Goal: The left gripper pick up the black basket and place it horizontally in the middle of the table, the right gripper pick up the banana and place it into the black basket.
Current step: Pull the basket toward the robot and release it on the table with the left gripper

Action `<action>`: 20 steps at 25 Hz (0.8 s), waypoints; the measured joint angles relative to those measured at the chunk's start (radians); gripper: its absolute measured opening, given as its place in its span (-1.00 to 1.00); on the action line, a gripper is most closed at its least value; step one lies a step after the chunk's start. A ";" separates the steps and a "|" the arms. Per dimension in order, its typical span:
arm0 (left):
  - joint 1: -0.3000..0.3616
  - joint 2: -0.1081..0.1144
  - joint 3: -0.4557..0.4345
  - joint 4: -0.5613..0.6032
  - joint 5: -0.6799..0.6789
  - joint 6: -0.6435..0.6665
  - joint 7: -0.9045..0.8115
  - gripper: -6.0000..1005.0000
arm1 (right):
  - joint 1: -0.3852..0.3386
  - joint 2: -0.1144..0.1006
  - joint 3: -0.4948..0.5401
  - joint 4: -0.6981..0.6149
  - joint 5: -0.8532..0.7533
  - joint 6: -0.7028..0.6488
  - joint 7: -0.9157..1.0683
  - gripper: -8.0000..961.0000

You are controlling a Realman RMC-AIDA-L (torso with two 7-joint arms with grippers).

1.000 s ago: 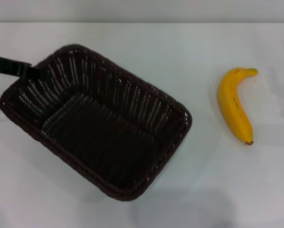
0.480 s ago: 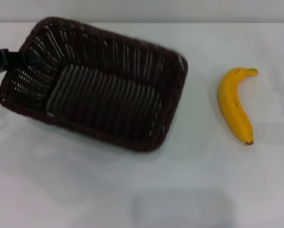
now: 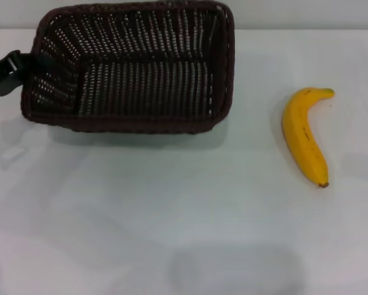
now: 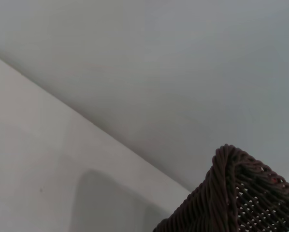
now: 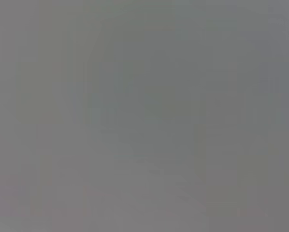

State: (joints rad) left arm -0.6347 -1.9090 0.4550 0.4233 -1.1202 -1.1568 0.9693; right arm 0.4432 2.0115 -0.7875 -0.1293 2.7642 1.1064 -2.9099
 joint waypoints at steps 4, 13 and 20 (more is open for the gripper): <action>-0.033 -0.027 0.008 -0.017 0.006 0.075 -0.021 -0.65 | 0.006 -0.003 0.022 -0.005 -0.004 -0.007 -0.020 0.51; -0.107 -0.044 0.012 -0.079 0.033 0.140 -0.022 -0.62 | 0.009 -0.014 -0.010 -0.028 -0.009 -0.008 -0.029 0.51; -0.111 -0.051 0.011 -0.080 0.036 0.146 -0.035 -0.51 | 0.003 -0.018 -0.013 -0.030 -0.009 -0.004 -0.029 0.51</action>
State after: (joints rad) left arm -0.7454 -1.9597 0.4664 0.3437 -1.0844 -1.0107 0.9343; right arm 0.4460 1.9939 -0.8003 -0.1588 2.7550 1.1026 -2.9390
